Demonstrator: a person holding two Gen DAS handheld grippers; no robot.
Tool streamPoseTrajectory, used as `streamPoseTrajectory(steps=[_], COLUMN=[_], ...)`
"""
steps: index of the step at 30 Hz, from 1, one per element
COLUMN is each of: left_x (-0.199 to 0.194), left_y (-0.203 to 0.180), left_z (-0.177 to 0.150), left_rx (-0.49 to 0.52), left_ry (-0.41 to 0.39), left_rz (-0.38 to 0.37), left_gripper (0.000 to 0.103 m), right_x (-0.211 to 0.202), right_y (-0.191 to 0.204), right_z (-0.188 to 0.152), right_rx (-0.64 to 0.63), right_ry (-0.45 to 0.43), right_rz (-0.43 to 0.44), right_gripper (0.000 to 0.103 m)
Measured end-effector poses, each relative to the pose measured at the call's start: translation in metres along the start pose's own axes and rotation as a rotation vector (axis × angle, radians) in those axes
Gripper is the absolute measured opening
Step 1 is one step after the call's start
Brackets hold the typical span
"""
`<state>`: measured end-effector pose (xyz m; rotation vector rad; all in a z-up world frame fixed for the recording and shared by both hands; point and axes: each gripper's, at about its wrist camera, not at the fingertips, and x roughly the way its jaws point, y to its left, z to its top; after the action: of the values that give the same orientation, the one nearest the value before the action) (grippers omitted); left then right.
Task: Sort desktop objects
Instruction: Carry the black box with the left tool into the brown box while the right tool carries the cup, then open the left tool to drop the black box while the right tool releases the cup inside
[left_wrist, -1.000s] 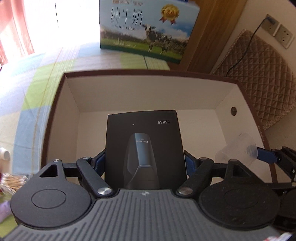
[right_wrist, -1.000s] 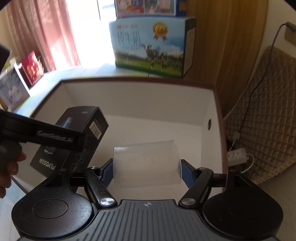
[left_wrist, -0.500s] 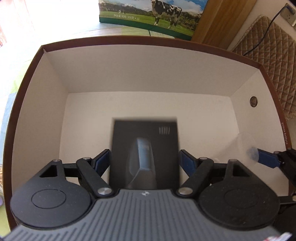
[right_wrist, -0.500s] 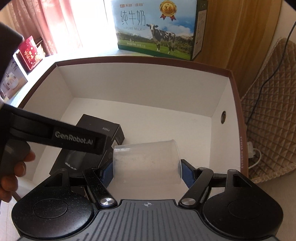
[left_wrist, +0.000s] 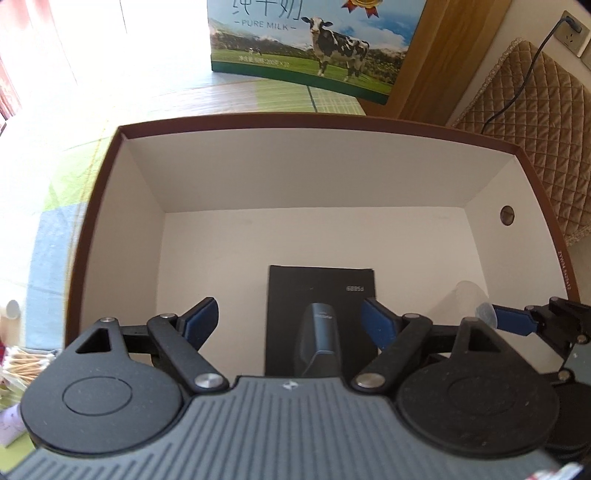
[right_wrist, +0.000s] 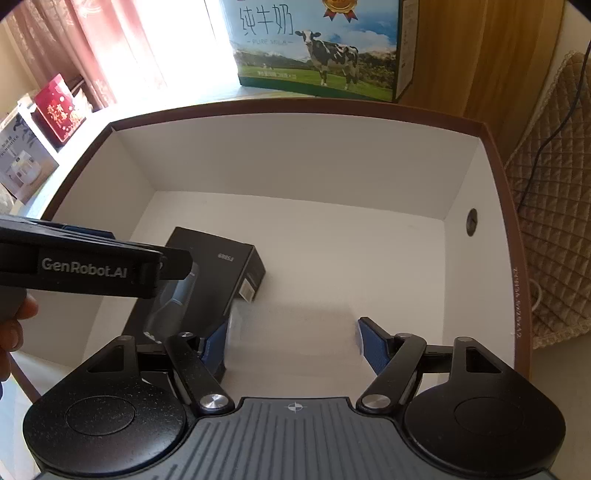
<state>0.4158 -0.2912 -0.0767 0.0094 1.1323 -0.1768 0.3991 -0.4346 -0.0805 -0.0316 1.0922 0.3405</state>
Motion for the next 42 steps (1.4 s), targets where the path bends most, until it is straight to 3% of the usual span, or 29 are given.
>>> streamPoseTrajectory(steps=[14,26,42], left_x=[-0.035,-0.081,-0.128], left_y=[0.019,0.024,0.035], left_z=[-0.015,-0.048,-0.1], left_rx=[0.006,0.043,0.009], left_ry=[-0.057,-0.141,-0.177], left_rz=[0.005,0.048,0.054], left_gripper=[0.091,0.095,0.095], right_x=[-0.046,-0.089,-0.122], right_y=[0.005,0.009,0.031], right_z=[-0.021,-0.045,-0.077], right_rx=[0.036,0.106,0.046], right_ry=[-0.139,-0.202,-0.25], right_rz=[0.07,0.051,-0.001], right_gripper=[0.101,0.101,0.101])
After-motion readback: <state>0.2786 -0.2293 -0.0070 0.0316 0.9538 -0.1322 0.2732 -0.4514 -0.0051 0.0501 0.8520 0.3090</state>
